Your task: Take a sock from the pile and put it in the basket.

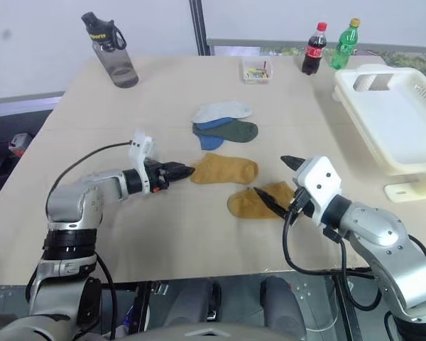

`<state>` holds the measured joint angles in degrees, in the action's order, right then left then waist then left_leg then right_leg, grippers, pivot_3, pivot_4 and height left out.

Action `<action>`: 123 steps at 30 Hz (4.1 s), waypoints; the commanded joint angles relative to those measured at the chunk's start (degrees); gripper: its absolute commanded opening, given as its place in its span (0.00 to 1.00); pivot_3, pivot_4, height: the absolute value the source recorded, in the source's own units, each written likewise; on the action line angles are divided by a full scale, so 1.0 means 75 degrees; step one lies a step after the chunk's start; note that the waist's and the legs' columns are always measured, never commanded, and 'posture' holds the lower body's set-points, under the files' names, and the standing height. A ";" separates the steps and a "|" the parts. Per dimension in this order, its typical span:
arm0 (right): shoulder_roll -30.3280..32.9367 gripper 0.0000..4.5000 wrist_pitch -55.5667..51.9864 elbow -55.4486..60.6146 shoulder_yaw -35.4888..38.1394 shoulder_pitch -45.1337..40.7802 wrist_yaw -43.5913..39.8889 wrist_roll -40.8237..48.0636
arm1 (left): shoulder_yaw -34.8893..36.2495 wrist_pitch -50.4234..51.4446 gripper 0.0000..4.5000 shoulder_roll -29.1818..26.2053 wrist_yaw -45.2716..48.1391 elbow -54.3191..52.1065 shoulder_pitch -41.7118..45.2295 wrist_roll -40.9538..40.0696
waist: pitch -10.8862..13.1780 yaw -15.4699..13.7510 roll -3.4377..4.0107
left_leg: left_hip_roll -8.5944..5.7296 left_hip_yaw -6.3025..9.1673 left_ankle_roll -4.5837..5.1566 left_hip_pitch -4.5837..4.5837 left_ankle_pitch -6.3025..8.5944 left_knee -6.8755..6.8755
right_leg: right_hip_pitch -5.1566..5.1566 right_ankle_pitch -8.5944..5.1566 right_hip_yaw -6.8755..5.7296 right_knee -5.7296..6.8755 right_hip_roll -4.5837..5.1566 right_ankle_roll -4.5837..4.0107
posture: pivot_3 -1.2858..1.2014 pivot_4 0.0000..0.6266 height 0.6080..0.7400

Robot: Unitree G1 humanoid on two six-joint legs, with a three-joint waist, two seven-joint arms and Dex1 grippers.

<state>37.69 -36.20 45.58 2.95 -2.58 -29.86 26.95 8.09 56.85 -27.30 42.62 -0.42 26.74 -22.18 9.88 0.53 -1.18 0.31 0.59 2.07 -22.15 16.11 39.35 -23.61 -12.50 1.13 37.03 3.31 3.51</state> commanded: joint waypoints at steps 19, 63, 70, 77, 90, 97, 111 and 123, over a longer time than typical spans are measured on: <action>0.0069 1.00 0.0263 0.0799 0.0779 0.1104 0.0223 -0.0233 | -0.0180 -0.0114 0.01 0.1213 -0.0847 0.0846 0.0175 -0.0400 | -0.0066 -0.0183 0.0047 | -0.0018 -0.0002 0.0001 0.0025 0.0000 0.0000 | 0.0033 0.0000 -0.0001 -0.0008 0.0016 0.0002 | 0.52 0.24 1.00; -0.2032 1.00 -0.1577 -0.3407 -0.1496 -0.2427 0.1562 -0.1056 | -0.1145 -0.1729 0.74 -0.0684 0.0134 -0.0266 0.0729 -0.0387 | -0.0004 -0.0017 0.0002 | 0.0002 -0.0001 -0.0025 -0.0058 -0.0013 -0.0020 | -0.0055 0.0019 -0.0002 -0.0039 -0.0017 -0.0030 | 0.52 0.24 1.00; -0.2503 0.80 -0.0595 -0.5302 -0.2144 -0.2971 0.0990 -0.1646 | -0.1943 -0.3131 0.76 -0.0151 -0.0500 0.0409 -0.0348 0.0894 | -0.0005 -0.0029 -0.0001 | -0.0009 -0.0002 -0.0038 -0.0082 -0.0021 -0.0021 | -0.0066 0.0020 -0.0007 -0.0046 -0.0002 -0.0028 | 0.52 0.24 1.00; -0.2503 0.09 -0.0441 -0.5350 -0.2202 -0.3004 0.0567 -0.1814 | -0.1457 -0.2713 0.11 0.0291 -0.0354 0.0119 -0.0601 0.0275 | -0.0022 -0.0009 0.0024 | -0.0004 0.0006 -0.0006 0.0001 -0.0002 -0.0021 | 0.0001 0.0020 -0.0012 -0.0022 -0.0005 -0.0028 | 0.52 0.24 1.00; -0.1038 0.02 -0.4190 0.1021 0.1682 -0.0299 0.0793 0.0919 | -0.0721 0.1984 0.03 -0.0348 0.0299 -0.1860 0.0318 -0.3697 | -0.0014 0.0007 0.0028 | 0.0005 0.0060 -0.0007 -0.0087 -0.0001 -0.0026 | -0.0056 0.0009 -0.0050 -0.0037 -0.0002 -0.0016 | 0.52 0.24 1.00; -0.1366 0.02 -0.3925 0.1157 0.2146 0.1069 0.1425 0.0663 | -0.2204 0.0713 0.03 0.0528 -0.0280 -0.1317 0.0213 -0.2291 | -0.0015 0.0029 0.0028 | -0.0006 0.0026 -0.0007 -0.0030 -0.0003 -0.0015 | -0.0021 0.0009 -0.0018 -0.0025 -0.0011 -0.0016 | 0.52 0.24 1.00; -0.1283 0.02 -0.2073 -0.0401 0.1019 0.1362 0.1362 -0.0320 | -0.2746 -0.0308 0.03 0.0414 -0.0419 -0.1620 -0.0099 -0.1138 | -0.0015 0.0016 0.0028 | 0.0003 0.0003 -0.0007 -0.0039 -0.0003 -0.0018 | -0.0037 0.0010 0.0005 -0.0030 -0.0020 -0.0016 | 0.52 0.24 1.00; -0.1257 0.00 -0.1445 -0.0327 0.0911 0.1530 0.1086 -0.0228 | -0.2113 -0.0574 0.78 0.0013 -0.0182 -0.2446 -0.0425 -0.1399 | -0.0015 0.0029 0.0029 | 0.0009 0.0002 -0.0006 -0.0045 -0.0002 -0.0018 | -0.0045 0.0010 0.0004 -0.0030 -0.0020 -0.0015 | 0.52 0.24 1.00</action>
<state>28.47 -48.45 40.31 8.04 9.18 -21.25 24.00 -10.00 53.87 -26.26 40.13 -15.65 23.31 -31.49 9.77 0.75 -0.97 0.39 0.61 2.03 -22.47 16.09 39.21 -23.95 -12.43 1.17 36.81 3.15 3.40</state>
